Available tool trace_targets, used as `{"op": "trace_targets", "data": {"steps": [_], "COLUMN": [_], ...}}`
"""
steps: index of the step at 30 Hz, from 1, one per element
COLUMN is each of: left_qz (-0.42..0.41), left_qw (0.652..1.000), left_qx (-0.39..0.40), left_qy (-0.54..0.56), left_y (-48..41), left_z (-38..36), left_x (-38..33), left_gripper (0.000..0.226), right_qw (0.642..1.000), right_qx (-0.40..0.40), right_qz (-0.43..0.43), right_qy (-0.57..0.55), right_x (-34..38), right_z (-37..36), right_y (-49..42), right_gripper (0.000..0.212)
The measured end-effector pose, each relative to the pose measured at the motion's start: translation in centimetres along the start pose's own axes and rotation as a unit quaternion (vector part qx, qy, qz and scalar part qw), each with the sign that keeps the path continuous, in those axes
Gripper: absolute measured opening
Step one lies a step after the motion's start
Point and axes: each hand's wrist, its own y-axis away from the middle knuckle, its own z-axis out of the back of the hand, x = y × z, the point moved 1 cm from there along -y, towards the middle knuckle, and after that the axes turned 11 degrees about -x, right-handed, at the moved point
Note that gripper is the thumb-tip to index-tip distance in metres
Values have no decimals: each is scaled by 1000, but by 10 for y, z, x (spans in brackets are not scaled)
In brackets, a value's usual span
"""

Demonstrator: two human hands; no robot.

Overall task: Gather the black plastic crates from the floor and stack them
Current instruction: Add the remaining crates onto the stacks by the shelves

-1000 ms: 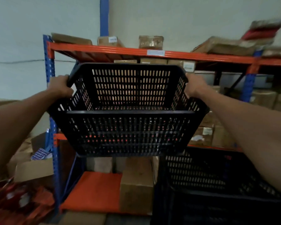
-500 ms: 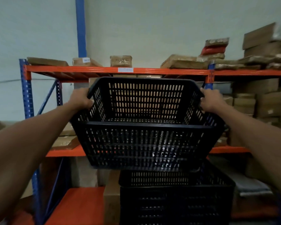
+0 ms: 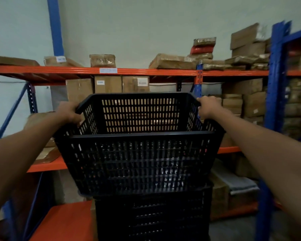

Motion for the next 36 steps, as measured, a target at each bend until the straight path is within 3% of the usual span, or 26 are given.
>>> {"op": "trace_targets", "data": {"steps": [8, 14, 21, 36], "left_qz": [24, 24, 40, 22], "left_qw": [997, 992, 988, 975], "left_qx": [29, 49, 95, 171], "left_qy": [-63, -114, -117, -142], "left_y": [-2, -13, -26, -41], "left_z": [-28, -39, -44, -72], "left_x": [-43, -61, -56, -55], "left_gripper": [43, 45, 45, 31], "right_qw": [997, 991, 989, 988], "right_qx": [64, 123, 140, 148], "right_qz": [15, 7, 51, 22], "right_qy": [-39, -55, 0, -34], "right_x": [-46, -57, -43, -56], "right_z": [-29, -54, -66, -100], "right_y": [-45, -65, -68, -84], "right_gripper": [35, 57, 64, 49]}}
